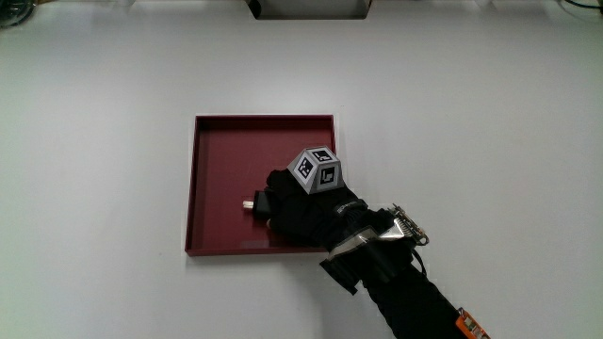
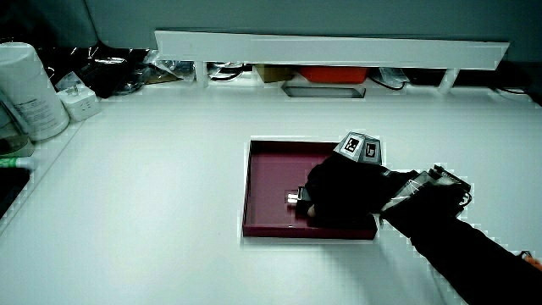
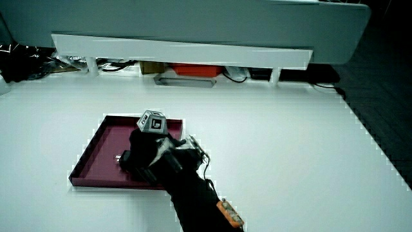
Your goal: Place charger into plate
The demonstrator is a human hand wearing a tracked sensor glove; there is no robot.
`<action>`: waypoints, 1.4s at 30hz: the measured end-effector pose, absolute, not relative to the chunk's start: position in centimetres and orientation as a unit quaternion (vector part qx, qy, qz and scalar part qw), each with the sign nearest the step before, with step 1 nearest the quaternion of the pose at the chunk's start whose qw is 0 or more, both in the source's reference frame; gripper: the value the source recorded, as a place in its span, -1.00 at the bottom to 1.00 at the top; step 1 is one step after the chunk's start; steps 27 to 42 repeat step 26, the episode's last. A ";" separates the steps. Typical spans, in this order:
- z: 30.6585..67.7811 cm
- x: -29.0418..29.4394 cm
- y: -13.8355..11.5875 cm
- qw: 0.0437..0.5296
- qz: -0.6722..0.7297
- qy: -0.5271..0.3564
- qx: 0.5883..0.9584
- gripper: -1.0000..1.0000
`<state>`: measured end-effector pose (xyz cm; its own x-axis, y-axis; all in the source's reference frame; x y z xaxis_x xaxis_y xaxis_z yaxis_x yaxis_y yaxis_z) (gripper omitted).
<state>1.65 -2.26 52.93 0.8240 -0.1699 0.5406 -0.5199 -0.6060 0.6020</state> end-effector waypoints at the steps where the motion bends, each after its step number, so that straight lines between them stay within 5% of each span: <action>1: 53.2 1.7 -2.3 0.402 0.218 -0.195 0.868 -0.43; 7: 51.8 2.5 -2.5 0.409 0.232 -0.202 0.859 -0.71; 13: 51.0 5.1 -2.5 0.428 0.331 -0.232 0.808 -1.00; 23: 45.4 9.9 -2.9 0.419 0.430 -0.223 0.768 -1.00; 24: 46.0 10.5 -3.1 0.379 0.452 -0.269 0.761 -1.00; 26: 43.7 11.4 -3.0 0.406 0.471 -0.225 0.750 -1.00; 42: 43.7 11.4 -3.0 0.406 0.471 -0.225 0.750 -1.00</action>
